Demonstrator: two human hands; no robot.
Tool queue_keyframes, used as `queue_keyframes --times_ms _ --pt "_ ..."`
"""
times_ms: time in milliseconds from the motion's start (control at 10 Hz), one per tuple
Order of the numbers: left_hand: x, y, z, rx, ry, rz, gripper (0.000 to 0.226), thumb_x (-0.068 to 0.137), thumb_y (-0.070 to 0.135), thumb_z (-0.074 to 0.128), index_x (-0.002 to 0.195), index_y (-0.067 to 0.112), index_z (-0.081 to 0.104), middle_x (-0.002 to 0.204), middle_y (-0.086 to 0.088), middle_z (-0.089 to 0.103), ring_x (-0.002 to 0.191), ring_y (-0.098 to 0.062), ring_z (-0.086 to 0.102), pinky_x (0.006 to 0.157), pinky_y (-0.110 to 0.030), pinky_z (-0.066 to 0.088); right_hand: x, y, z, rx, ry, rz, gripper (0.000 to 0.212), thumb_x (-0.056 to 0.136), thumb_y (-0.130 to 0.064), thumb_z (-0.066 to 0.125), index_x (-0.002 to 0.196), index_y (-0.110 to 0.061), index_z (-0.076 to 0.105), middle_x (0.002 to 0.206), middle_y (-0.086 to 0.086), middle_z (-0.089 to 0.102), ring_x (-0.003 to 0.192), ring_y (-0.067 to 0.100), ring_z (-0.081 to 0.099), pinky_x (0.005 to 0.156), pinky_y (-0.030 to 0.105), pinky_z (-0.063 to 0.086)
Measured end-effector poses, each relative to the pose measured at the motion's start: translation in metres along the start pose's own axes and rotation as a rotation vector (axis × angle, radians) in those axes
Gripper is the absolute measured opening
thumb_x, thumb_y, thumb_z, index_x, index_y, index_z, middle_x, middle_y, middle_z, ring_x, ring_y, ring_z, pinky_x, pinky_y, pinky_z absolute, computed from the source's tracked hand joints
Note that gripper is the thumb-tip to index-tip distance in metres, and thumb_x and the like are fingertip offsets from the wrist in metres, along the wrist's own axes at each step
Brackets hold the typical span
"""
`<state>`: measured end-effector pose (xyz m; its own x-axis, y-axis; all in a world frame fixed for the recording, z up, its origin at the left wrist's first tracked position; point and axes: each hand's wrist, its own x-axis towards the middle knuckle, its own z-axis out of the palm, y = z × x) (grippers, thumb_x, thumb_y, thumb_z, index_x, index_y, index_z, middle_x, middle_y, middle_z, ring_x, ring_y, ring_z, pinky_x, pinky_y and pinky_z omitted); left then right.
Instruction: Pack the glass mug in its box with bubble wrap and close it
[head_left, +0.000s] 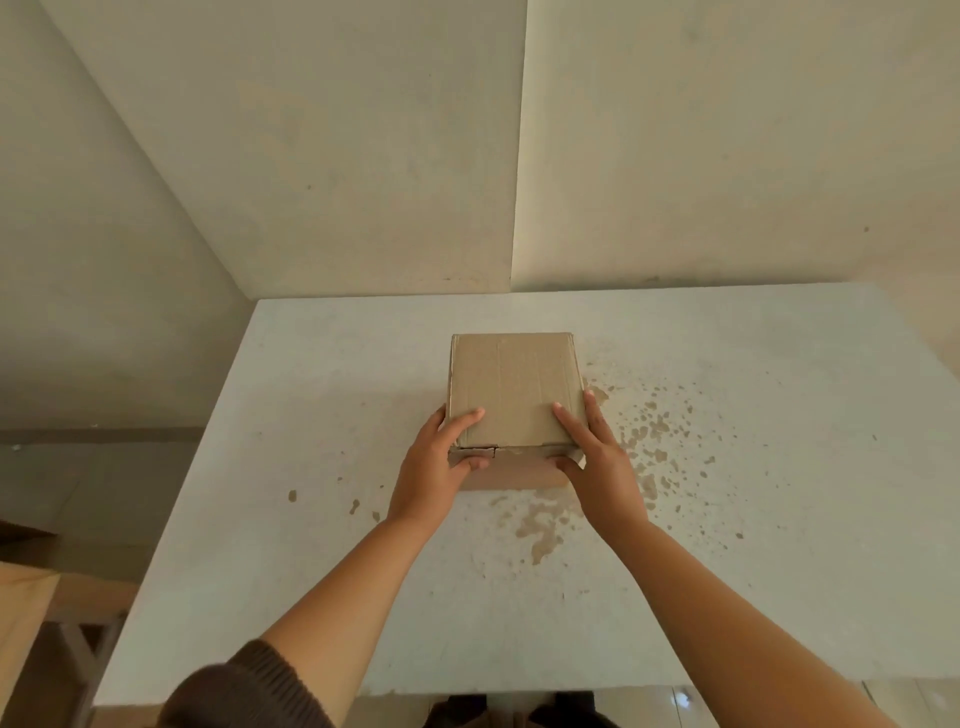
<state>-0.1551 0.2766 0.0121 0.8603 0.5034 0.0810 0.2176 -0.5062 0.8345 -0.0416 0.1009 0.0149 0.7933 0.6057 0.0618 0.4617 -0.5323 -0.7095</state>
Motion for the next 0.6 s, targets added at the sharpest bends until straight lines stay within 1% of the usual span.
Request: queue_keyframes --times_ms 100,200,300,400,500,600 --pt "0.037 0.003 0.002 0.013 -0.012 -0.027 0.055 0.080 0.009 0.072 0.128 0.027 0.054 0.134 0.004 0.047 0.119 -0.010 0.047 0.092 -0.008 0.036 0.037 -0.001 -0.008 -0.030 -0.049 0.049 0.062 0.089 -0.006 0.060 0.141 -0.032 0.037 0.157 -0.006 0.007 0.138 0.020 0.031 0.108 0.034 0.033" --pt "0.065 0.002 0.006 0.022 -0.016 -0.046 0.055 0.077 0.006 0.073 0.126 0.025 0.055 0.132 0.002 0.048 0.119 -0.013 0.048 0.089 -0.002 0.034 0.065 0.003 -0.013 -0.062 -0.092 0.075 0.063 0.089 -0.007 0.060 0.141 -0.032 0.036 0.158 -0.006 0.006 0.135 0.021 0.035 0.108 0.034 0.033" --pt "0.075 0.001 0.007 0.018 -0.004 -0.053 0.054 0.076 0.004 0.074 0.124 0.023 0.057 0.131 0.001 0.049 0.118 -0.013 0.048 0.084 0.005 0.032 0.076 0.007 -0.012 -0.063 -0.101 0.092 0.063 0.089 -0.007 0.061 0.141 -0.033 0.037 0.157 -0.008 0.005 0.135 0.024 0.034 0.110 0.036 0.031" --pt "0.074 0.000 0.008 0.008 -0.002 -0.049 0.055 0.077 0.003 0.073 0.125 0.023 0.056 0.132 0.000 0.049 0.117 -0.013 0.048 0.083 0.006 0.032 0.076 0.009 -0.010 -0.086 -0.103 0.087 0.063 0.089 -0.009 0.060 0.141 -0.033 0.036 0.158 -0.008 0.004 0.135 0.023 0.035 0.109 0.037 0.032" --pt "0.074 0.009 0.003 0.057 -0.056 -0.104 0.056 0.080 0.004 0.071 0.127 0.028 0.051 0.133 -0.001 0.044 0.118 -0.013 0.046 0.086 -0.004 0.033 0.076 0.002 -0.015 -0.108 -0.115 0.102 0.061 0.088 -0.017 0.062 0.141 -0.034 0.036 0.158 -0.006 0.006 0.133 0.024 0.038 0.107 0.039 0.039" --pt "0.084 0.024 -0.005 0.057 -0.180 -0.265 0.055 0.084 0.004 0.062 0.128 0.031 0.043 0.136 -0.008 0.033 0.107 -0.017 0.045 0.078 -0.018 0.040 0.081 -0.008 -0.027 -0.176 -0.135 0.084 0.056 0.086 -0.029 0.059 0.138 -0.030 0.039 0.156 -0.002 0.014 0.122 0.024 0.048 0.091 0.036 0.050"
